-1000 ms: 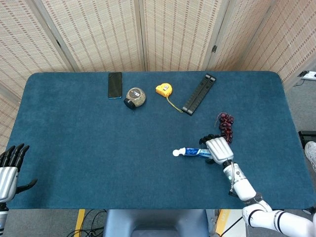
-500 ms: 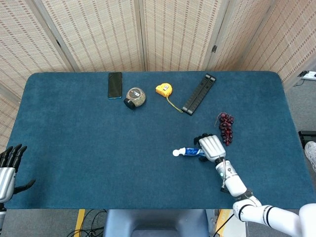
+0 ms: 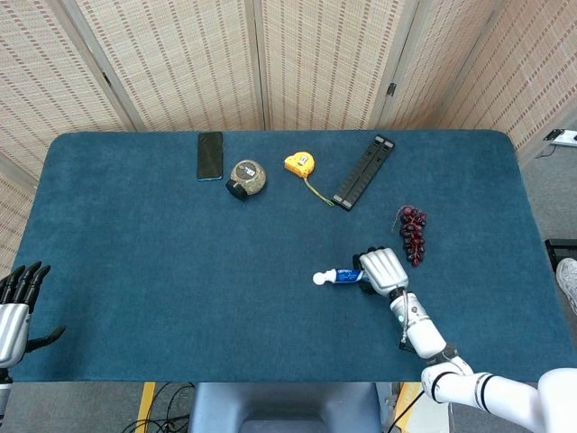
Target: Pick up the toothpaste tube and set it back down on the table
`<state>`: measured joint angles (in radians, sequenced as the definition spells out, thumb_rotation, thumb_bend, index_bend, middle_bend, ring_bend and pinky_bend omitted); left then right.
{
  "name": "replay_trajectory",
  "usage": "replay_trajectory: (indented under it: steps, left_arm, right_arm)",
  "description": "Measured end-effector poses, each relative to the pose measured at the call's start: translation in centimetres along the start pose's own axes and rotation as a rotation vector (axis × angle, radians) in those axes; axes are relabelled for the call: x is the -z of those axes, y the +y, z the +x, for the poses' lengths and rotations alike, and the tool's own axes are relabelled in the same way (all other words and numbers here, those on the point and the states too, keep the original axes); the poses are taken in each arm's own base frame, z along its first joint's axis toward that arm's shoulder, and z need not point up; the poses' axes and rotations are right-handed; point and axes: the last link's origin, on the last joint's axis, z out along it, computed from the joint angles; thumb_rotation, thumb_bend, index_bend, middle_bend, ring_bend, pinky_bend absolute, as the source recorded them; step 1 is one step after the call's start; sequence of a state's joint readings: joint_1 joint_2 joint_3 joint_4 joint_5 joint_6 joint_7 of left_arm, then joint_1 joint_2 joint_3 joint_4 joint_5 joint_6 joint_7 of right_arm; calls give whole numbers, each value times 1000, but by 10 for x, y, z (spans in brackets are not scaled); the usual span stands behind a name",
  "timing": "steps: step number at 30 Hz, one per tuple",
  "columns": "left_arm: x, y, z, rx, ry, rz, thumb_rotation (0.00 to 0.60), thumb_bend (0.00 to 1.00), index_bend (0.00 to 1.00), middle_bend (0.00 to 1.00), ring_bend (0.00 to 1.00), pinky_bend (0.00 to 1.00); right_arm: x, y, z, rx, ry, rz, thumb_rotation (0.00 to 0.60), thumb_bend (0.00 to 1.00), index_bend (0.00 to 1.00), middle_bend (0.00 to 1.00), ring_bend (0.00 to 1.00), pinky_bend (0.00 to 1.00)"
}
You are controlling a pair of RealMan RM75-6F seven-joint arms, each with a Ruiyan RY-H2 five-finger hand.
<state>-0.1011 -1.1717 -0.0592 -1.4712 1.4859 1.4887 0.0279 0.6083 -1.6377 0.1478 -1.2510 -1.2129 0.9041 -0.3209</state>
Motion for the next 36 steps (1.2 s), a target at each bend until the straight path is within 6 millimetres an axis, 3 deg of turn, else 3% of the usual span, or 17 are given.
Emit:
replay_trajectory:
  steps: [15,20,26,36]
  left_arm:
    - [-52,27,15,87,2,-124,600,139,77,84,48,136]
    - [-84,48,22,203,-22,-190,600,138,56,84,47,137]
    - [-107,78,27,214,-9,-278,600,139,25,84,48,137]
    - [-123,133,23,220,16,-438,600,139,0,66,44,136]
  right_arm:
    - [2,-20,18,-97,37,125,600,543,631,623,475,461]
    - [0,-39,28,-209,57,218,600,543,636,627,482,469]
    - [-5,-69,41,-360,82,347,600,547,648,636,492,469]
    - [-19,-119,60,-501,115,489,600,555,656,637,497,469]
